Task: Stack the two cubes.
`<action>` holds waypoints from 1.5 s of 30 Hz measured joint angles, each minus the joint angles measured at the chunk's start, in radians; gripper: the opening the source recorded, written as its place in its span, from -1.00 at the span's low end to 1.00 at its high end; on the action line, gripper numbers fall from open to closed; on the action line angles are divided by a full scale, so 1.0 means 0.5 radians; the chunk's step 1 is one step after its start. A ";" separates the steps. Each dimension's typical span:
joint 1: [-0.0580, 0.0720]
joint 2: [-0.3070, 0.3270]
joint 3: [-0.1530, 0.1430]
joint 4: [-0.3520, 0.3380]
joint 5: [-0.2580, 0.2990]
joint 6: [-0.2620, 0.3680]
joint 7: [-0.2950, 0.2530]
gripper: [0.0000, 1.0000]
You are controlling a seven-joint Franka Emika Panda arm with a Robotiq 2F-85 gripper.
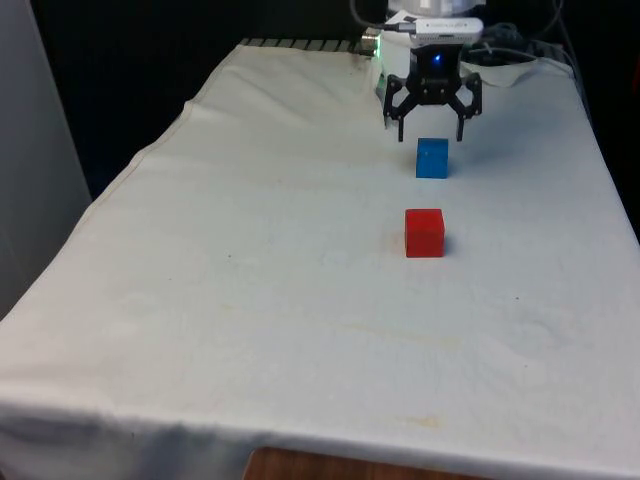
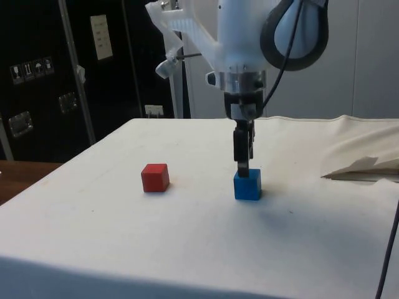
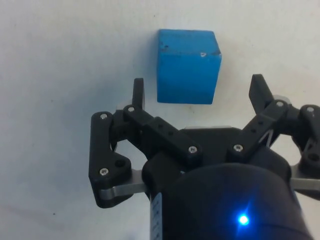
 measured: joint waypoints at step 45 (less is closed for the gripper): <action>0.000 0.202 0.000 -0.002 0.000 0.172 0.002 -0.96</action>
